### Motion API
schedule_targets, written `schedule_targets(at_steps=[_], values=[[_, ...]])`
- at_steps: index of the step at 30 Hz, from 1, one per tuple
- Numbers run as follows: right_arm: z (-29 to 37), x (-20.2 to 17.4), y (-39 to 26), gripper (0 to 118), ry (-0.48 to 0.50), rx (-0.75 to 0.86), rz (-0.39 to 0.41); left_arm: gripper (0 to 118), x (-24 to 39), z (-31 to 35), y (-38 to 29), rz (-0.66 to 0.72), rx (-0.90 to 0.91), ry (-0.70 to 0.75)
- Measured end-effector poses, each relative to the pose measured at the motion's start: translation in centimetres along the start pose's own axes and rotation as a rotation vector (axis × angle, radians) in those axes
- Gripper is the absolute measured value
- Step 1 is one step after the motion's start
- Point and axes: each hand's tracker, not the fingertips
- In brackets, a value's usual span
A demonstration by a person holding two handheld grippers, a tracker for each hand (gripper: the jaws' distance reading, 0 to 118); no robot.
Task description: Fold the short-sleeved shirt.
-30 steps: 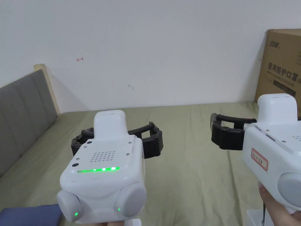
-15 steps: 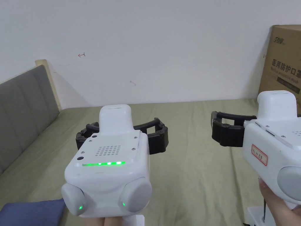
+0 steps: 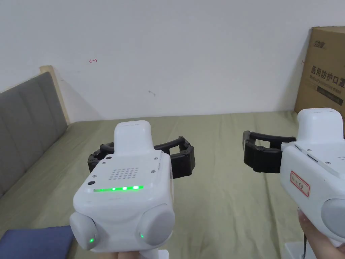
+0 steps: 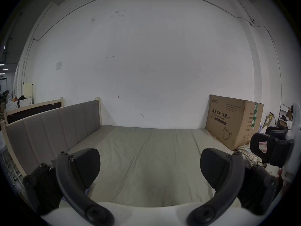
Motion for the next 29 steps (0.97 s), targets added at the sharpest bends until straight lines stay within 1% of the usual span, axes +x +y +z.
schedule_targets(at_steps=[5,11,14,16,20,25,29], values=[[0.2,-0.2,-0.2,118,0.002,-0.002,0.001,118,-0.3,0.2,0.0,0.018,-0.006,0.006],[0.5,-0.4,-0.6,118,0.010,-0.014,-0.008,118,-0.1,0.2,-0.1,-0.002,-0.020,0.033],[0.7,-0.5,-0.7,118,0.008,-0.014,-0.009,118,-0.2,0.1,-0.4,0.042,-0.047,-0.006],[0.7,-0.6,-0.7,118,0.011,-0.014,-0.009,118,-0.4,0.1,-0.6,0.068,-0.047,-0.008],[0.9,-0.6,-0.8,118,0.010,-0.013,-0.009,118,0.1,0.2,-0.9,0.007,-0.039,0.040],[1.0,-0.6,-1.0,118,0.008,-0.015,-0.013,118,-0.1,0.7,-1.0,0.037,-0.041,0.003],[1.4,-0.6,-1.2,118,0.008,-0.020,-0.017,118,0.0,0.8,-1.0,0.032,-0.046,0.009]])
